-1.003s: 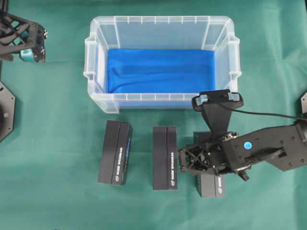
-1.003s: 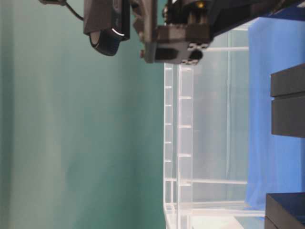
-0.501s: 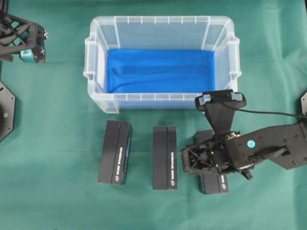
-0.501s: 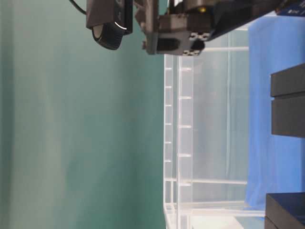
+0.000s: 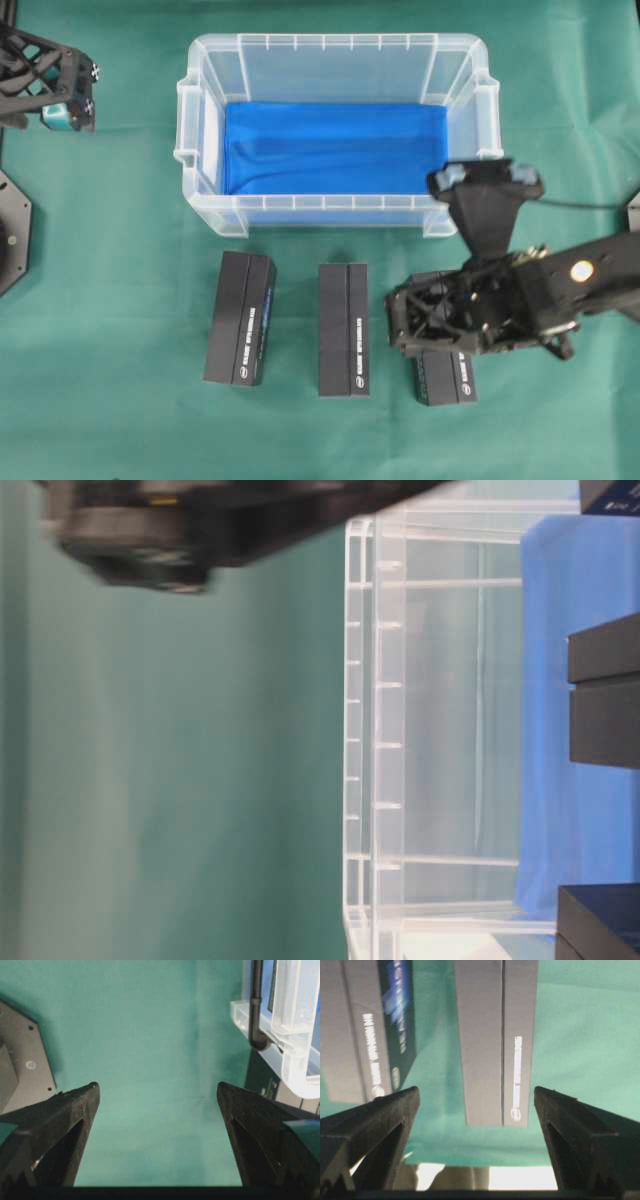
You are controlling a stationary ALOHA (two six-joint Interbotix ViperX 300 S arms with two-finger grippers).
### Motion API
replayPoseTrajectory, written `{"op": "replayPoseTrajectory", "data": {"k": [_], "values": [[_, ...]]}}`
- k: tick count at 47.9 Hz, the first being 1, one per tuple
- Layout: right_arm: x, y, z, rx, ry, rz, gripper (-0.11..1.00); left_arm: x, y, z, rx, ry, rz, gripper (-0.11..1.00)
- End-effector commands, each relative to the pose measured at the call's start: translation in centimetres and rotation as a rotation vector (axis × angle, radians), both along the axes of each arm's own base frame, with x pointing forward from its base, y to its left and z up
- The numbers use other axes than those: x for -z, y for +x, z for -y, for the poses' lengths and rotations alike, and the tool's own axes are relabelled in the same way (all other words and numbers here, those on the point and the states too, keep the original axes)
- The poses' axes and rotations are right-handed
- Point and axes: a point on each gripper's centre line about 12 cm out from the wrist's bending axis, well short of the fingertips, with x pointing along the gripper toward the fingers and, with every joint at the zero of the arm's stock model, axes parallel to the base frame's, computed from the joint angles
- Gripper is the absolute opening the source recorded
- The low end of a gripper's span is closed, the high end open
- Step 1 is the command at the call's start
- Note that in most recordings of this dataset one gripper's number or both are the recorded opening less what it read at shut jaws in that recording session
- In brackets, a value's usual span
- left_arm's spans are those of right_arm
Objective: Take out the box from the case.
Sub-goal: 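Open the right gripper and withdraw it to the right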
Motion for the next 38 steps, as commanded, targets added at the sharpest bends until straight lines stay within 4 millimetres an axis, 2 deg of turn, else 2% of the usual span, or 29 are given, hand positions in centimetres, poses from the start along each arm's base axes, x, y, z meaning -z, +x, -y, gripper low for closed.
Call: {"op": "replayPoseTrajectory", "data": {"k": [1,19,30,38], "values": [[-3.3,-0.4,0.2,0.0,0.01,0.043,0.91,-0.9,0.0,0.0,0.002,0.009,0.028,0.96],[-8.4,-0.6,0.5,-0.006,0.006,0.054,0.91,-0.9,0.0,0.1,0.003,0.009,0.028,0.96],[-8.4,-0.9,0.8,-0.022,-0.011,0.029,0.91,-0.9,0.0,0.0,0.0,0.008,0.028,0.96],[-8.2,-2.1,1.0,-0.04,-0.033,-0.032,0.91,-0.9,0.1,0.1,0.002,0.008,0.028,0.96]]}}
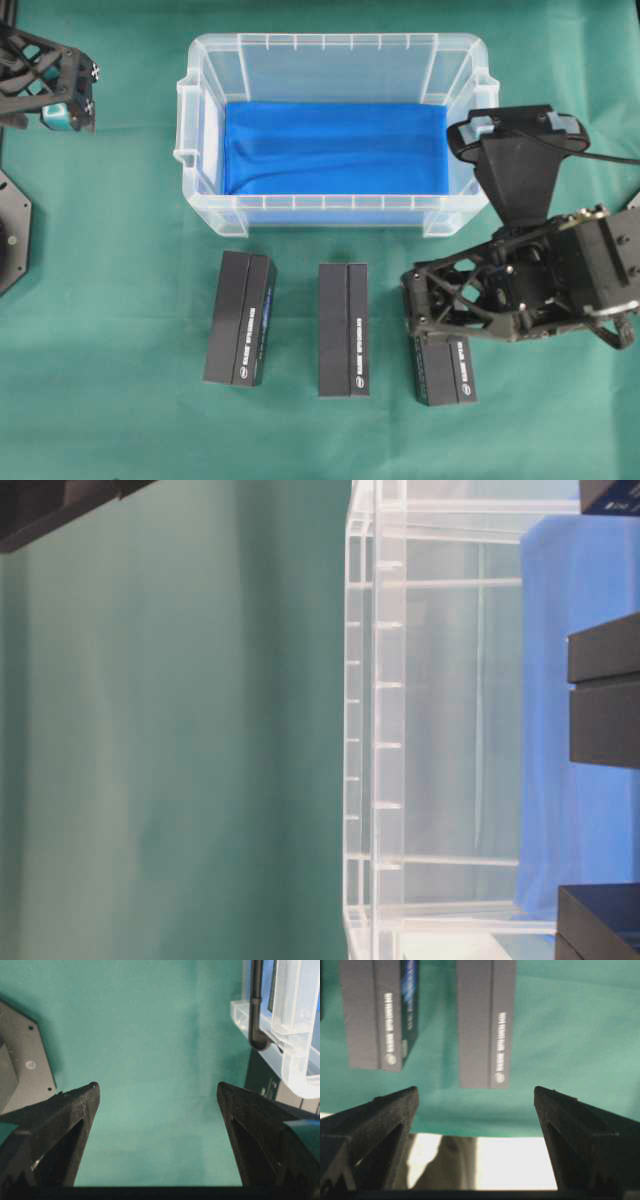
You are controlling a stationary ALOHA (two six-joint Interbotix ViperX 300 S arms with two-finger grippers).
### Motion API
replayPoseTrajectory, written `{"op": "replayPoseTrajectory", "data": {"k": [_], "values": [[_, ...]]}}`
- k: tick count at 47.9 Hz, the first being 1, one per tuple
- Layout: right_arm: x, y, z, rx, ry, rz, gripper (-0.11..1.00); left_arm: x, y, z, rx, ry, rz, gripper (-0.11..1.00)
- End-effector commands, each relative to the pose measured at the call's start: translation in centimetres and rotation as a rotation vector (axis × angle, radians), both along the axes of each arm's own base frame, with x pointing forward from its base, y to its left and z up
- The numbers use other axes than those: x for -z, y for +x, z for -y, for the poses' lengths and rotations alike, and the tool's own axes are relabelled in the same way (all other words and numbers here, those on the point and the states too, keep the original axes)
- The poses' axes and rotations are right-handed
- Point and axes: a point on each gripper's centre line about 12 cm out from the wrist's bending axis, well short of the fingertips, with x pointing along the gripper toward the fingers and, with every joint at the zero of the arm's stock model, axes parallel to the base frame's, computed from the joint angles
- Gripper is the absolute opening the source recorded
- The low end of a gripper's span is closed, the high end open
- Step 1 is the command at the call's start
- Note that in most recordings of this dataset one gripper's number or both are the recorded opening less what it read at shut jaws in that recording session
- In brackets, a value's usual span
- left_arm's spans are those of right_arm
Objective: Take out the box from the case.
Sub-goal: 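Open the right gripper and withdraw it to the right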
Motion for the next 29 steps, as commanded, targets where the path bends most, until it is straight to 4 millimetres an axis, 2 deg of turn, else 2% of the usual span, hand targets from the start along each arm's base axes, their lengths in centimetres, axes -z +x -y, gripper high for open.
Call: {"op": "replayPoseTrajectory", "data": {"k": [1,29], "values": [[-1.4,-1.3,0.3,-0.003,0.001,0.016,0.91,-0.8,0.1,0.0,0.0,0.007,0.025,0.96],[-0.3,-10.2,2.5,-0.009,-0.017,-0.004,0.91,-0.9,0.1,0.1,-0.009,0.006,0.031,0.96]]}}
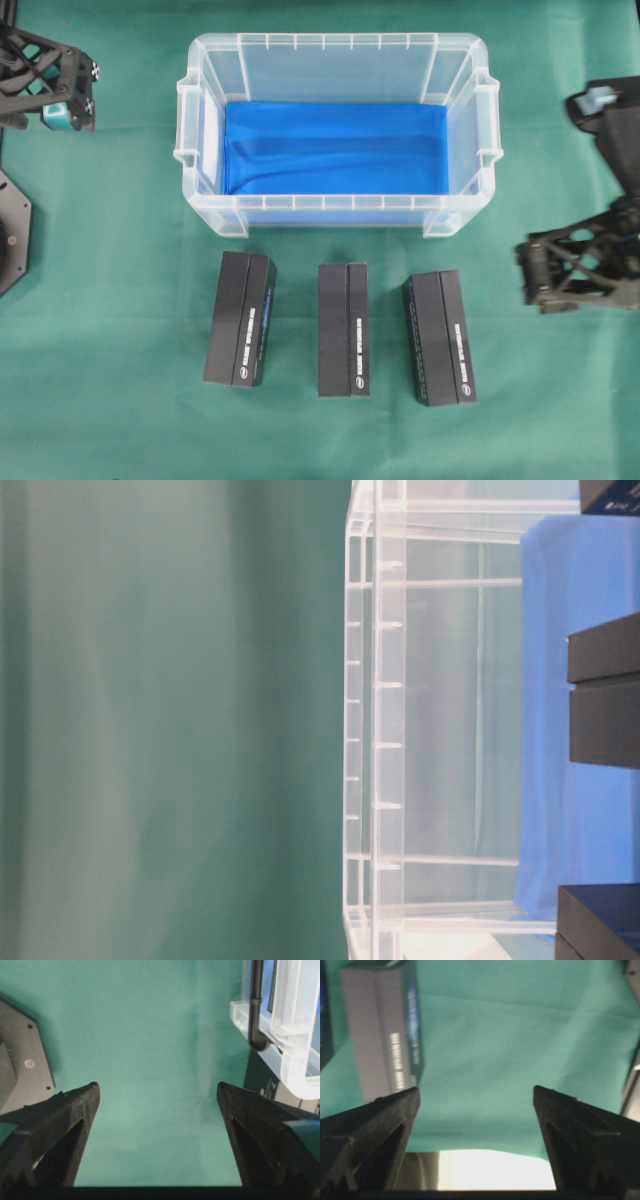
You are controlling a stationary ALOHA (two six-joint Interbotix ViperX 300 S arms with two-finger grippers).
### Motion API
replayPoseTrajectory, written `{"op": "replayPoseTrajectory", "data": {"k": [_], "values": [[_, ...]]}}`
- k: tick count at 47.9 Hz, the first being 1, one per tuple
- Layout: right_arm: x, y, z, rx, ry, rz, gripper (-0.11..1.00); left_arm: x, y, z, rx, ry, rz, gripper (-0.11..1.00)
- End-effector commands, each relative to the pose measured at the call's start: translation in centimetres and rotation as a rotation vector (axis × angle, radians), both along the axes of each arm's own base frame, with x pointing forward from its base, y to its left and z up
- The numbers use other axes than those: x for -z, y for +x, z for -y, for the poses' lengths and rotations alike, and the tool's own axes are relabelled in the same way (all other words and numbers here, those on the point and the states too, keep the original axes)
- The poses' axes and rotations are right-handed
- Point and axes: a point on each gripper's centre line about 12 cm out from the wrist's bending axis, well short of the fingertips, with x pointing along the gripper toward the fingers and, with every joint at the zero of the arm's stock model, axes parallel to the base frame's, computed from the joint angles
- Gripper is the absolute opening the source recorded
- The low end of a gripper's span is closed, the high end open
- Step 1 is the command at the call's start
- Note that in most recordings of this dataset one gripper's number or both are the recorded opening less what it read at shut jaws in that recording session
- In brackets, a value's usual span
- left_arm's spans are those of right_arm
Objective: Take out the box from the case.
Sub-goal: 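Open the right gripper and withdraw it to the right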
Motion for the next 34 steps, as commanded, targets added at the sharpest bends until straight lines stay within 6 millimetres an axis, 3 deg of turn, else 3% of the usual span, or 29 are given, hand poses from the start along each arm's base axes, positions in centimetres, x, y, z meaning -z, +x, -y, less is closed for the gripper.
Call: {"op": "replayPoseTrajectory", "data": {"k": [1,7,21,34], "values": [[-0.6,-1.3,0.4,-0.001,0.006,0.03,0.91,-1.0,0.1,0.0,0.0,0.009,0.031,0.96],[-0.5,-1.9,0.6,-0.004,0.005,0.038,0.91,-1.0,0.1,0.0,0.0,0.01,0.032,0.96],[-0.5,-1.0,1.4,0.002,-0.015,0.089,0.91,-1.2,0.1,0.0,0.0,0.012,0.036,0.96],[-0.5,-1.5,4.8,0.018,-0.042,0.091,0.91,-1.2,0.1,0.0,0.006,0.013,0.036,0.96]]}}
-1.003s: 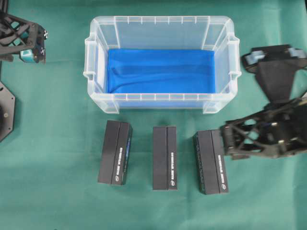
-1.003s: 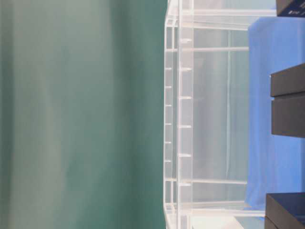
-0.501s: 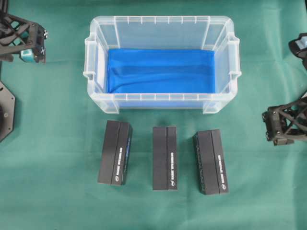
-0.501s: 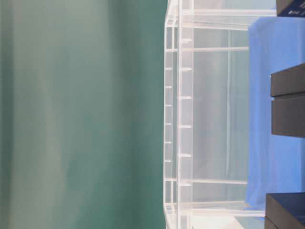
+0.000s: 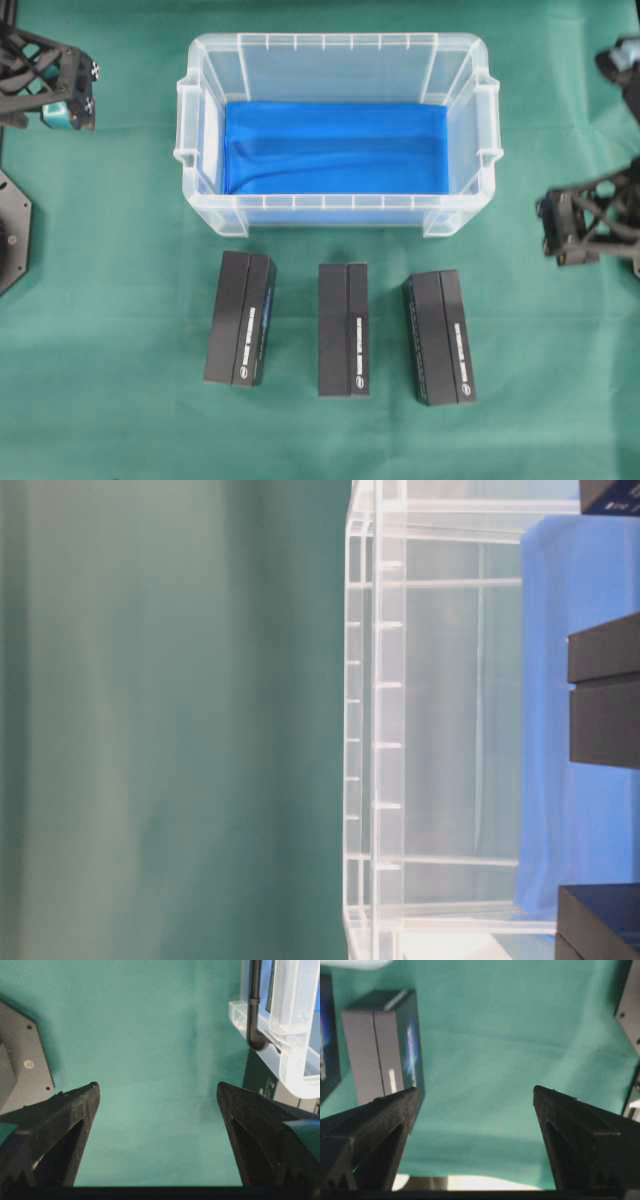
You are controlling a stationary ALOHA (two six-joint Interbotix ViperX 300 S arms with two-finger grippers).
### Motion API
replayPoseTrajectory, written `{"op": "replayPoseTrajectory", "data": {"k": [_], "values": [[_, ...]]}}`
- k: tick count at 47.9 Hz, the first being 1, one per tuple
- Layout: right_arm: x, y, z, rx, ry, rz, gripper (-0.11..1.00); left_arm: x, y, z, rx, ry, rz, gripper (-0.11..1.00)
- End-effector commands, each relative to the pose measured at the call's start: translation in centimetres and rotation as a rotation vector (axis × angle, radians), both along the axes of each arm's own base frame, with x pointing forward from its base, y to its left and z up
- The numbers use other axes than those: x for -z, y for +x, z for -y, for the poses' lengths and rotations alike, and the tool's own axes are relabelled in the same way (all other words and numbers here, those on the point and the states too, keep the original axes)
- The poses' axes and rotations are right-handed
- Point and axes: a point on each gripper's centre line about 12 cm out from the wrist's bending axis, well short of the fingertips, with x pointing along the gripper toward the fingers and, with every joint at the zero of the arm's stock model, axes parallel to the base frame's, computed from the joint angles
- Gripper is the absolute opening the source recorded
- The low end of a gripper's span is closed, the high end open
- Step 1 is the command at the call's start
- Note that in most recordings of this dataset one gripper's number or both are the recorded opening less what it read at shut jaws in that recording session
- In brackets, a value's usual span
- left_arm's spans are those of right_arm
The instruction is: Take out the box from the case.
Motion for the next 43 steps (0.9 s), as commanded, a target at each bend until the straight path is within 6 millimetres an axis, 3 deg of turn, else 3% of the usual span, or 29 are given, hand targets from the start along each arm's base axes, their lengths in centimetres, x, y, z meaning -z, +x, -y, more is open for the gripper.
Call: {"op": "replayPoseTrajectory", "data": {"k": [1,27,43], "values": [[-0.6,-0.4,1.4,0.016,-0.006,0.027,0.91,-1.0,0.1,0.0,0.0,0.009,0.032,0.96],[-0.1,-1.6,10.1,0.013,-0.064,0.0,0.91,-1.1,0.1,0.0,-0.003,0.009,0.034,0.96],[-0.1,-2.3,12.3,0.046,-0.069,-0.009,0.91,-1.1,0.1,0.0,-0.019,0.006,0.037,0.96]]}}
